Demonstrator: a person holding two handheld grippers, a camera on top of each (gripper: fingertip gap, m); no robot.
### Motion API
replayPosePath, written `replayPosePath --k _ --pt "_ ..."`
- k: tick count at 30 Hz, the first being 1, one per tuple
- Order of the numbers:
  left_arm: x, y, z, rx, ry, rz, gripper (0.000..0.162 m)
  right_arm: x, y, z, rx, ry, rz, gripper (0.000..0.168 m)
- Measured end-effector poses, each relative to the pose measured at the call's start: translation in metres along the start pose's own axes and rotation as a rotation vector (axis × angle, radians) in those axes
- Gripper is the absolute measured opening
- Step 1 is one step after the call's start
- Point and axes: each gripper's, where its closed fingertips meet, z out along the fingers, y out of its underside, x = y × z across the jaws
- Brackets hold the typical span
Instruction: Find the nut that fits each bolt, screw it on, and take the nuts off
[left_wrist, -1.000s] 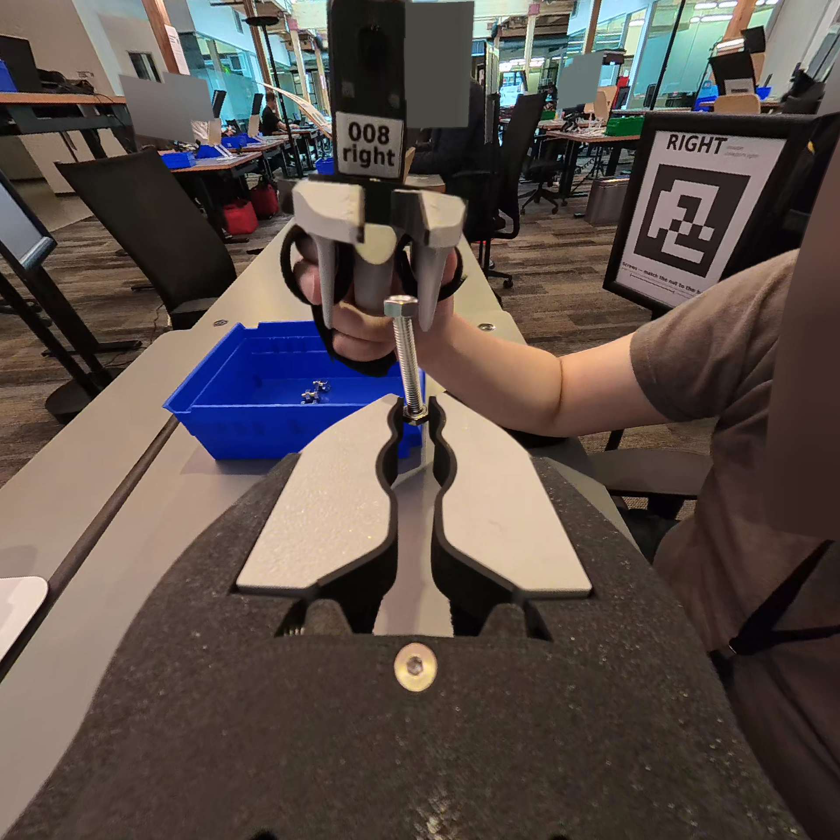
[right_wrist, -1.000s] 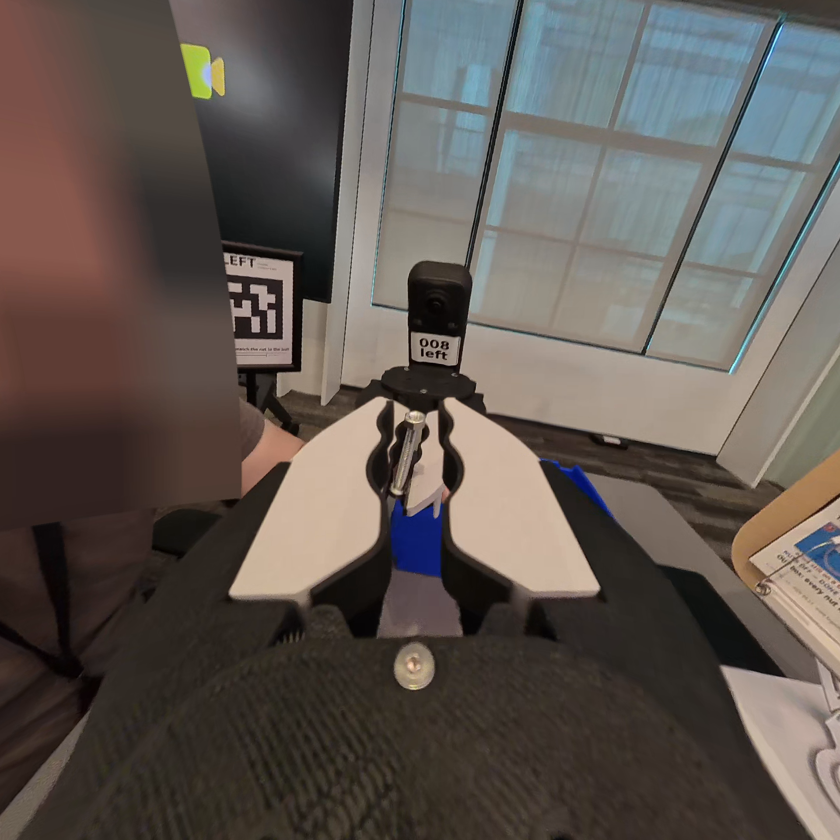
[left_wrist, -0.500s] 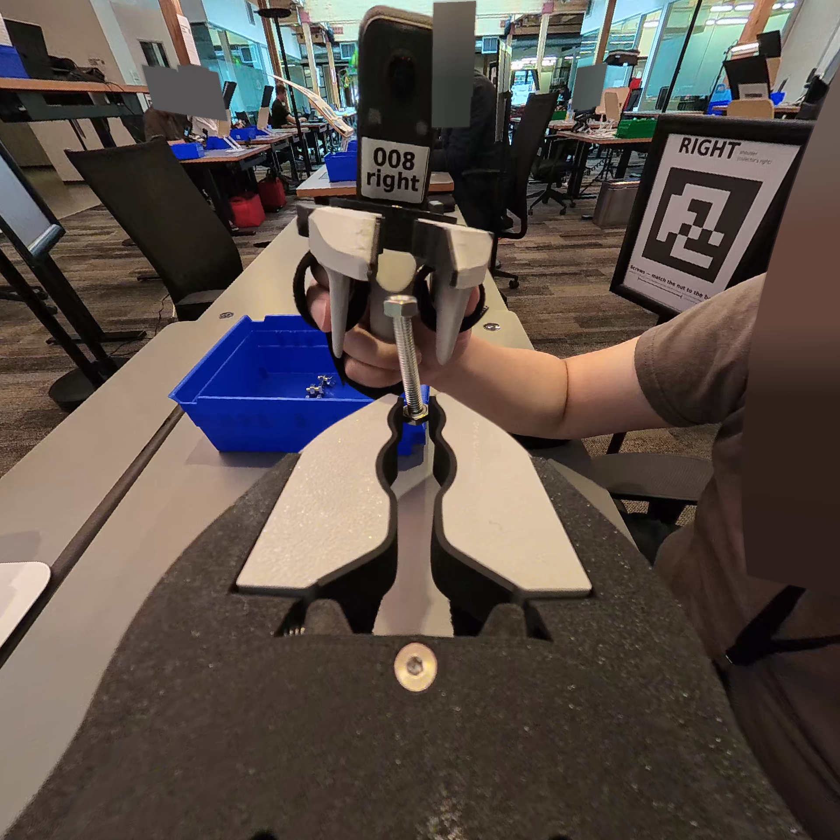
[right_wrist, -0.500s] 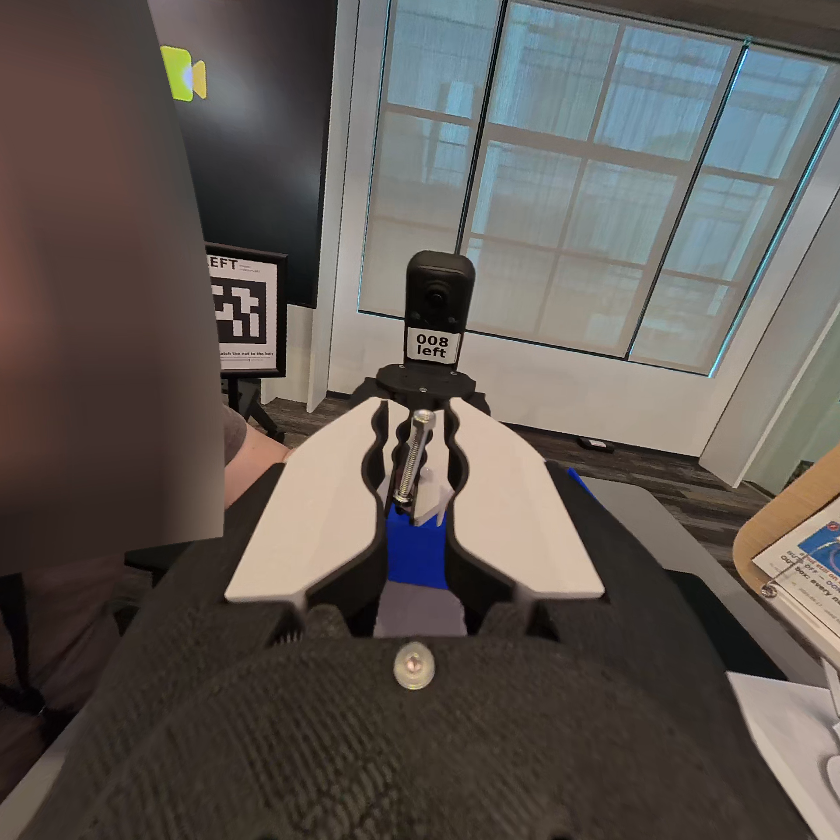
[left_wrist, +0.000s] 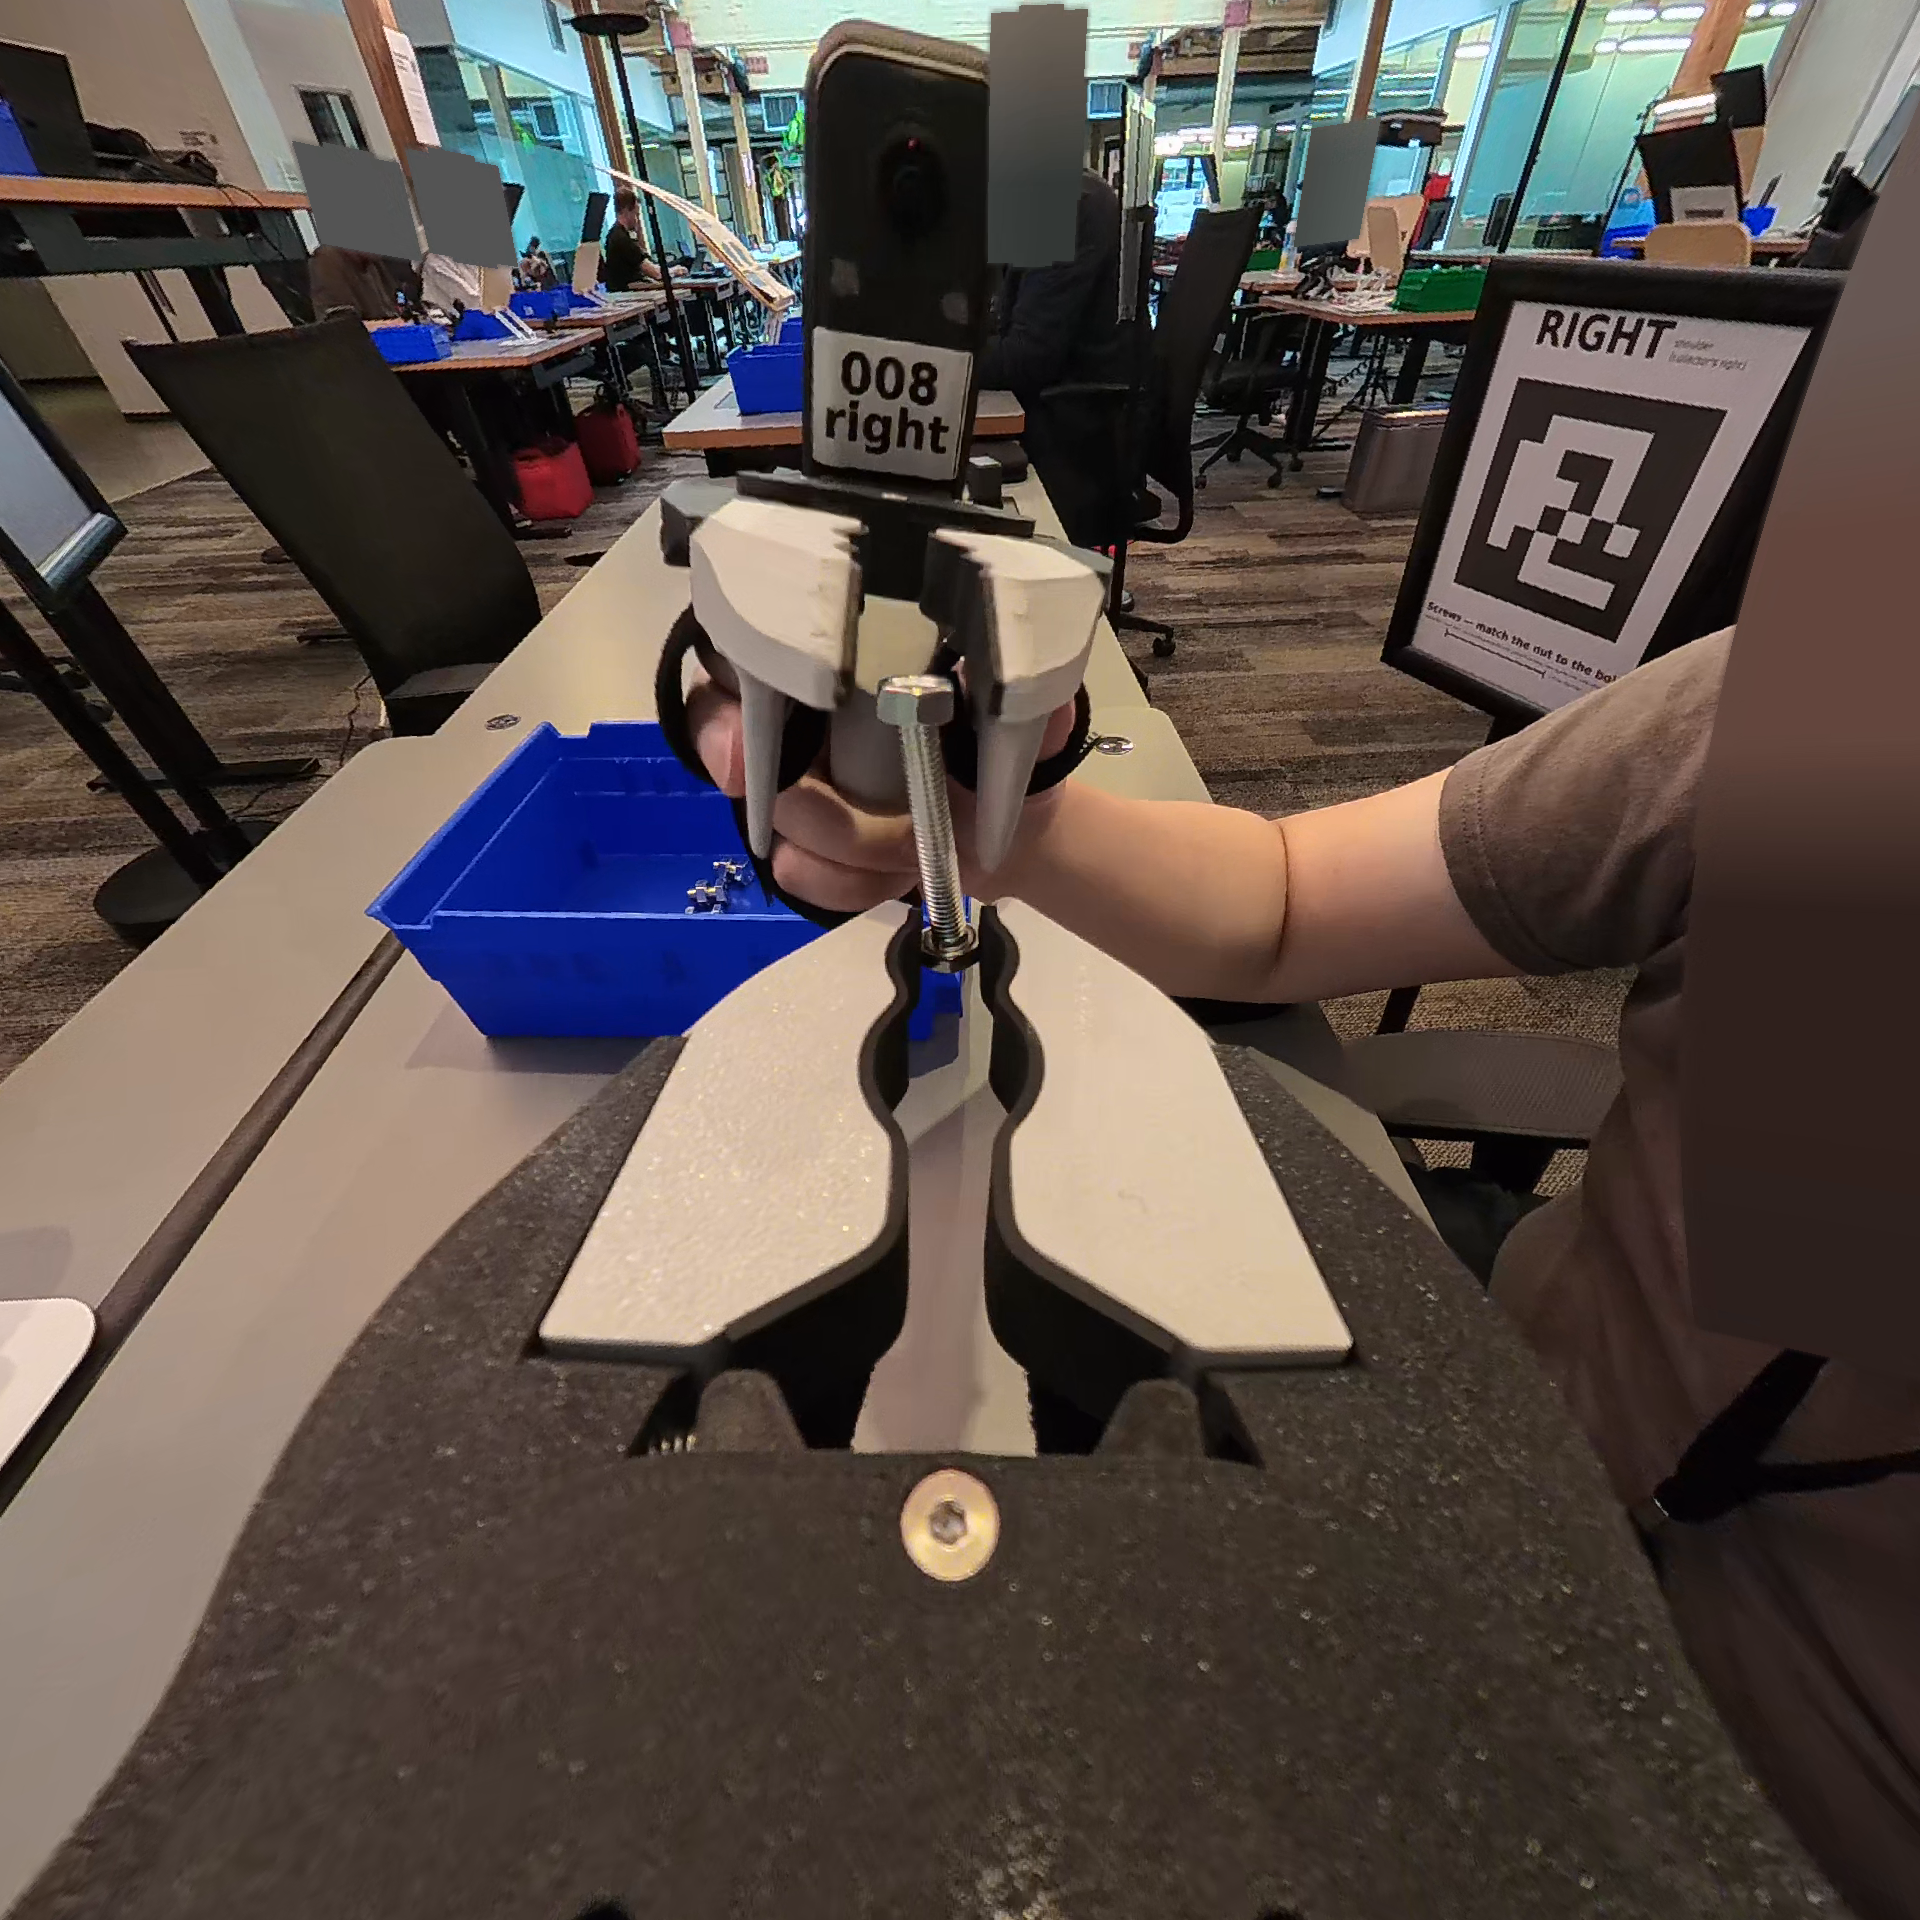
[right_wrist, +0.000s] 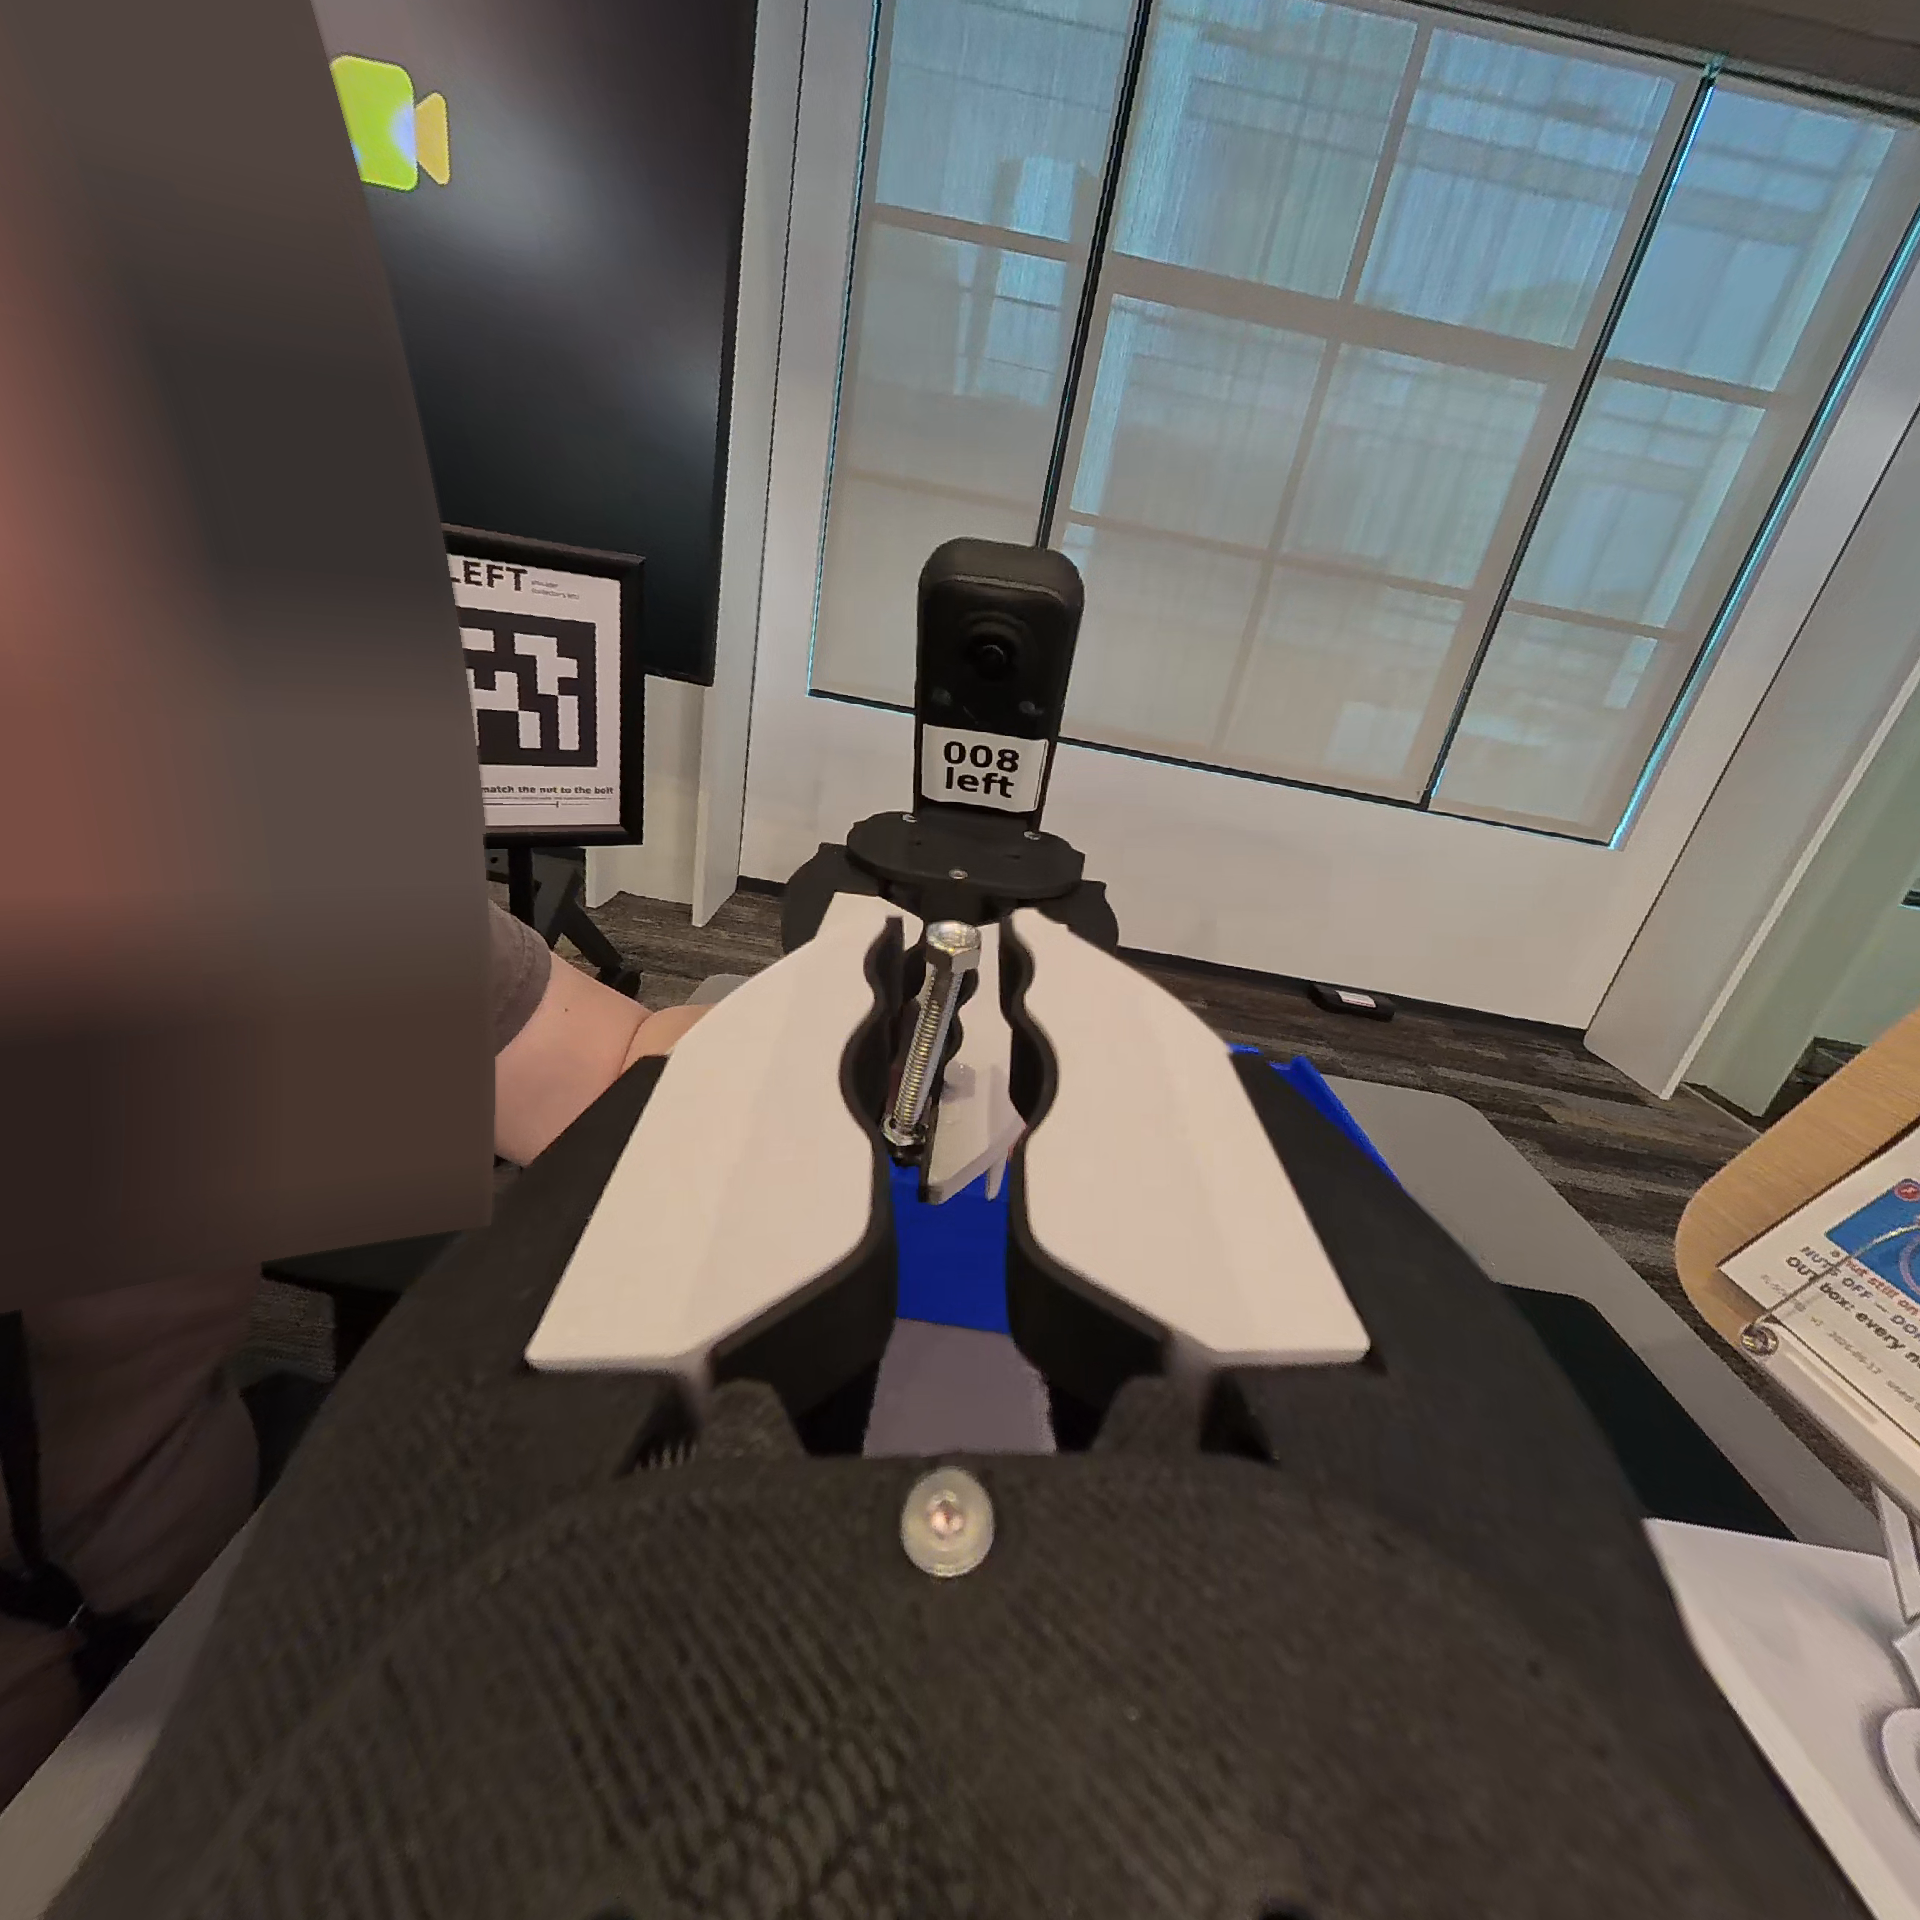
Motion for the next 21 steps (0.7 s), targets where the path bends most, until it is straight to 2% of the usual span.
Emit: replayPosePath --k 12,21 --pt "0.0 0.001 0.0 -0.011 -0.011 0.015 0.01 0.0 0.003 0.0 -0.01 -0.02 0.032 0.011" --pt "-0.004 0.015 0.001 -0.124 -0.071 0.079 0.01 -0.001 0.015 -0.002 -0.155 -0.045 0.109 0.011"
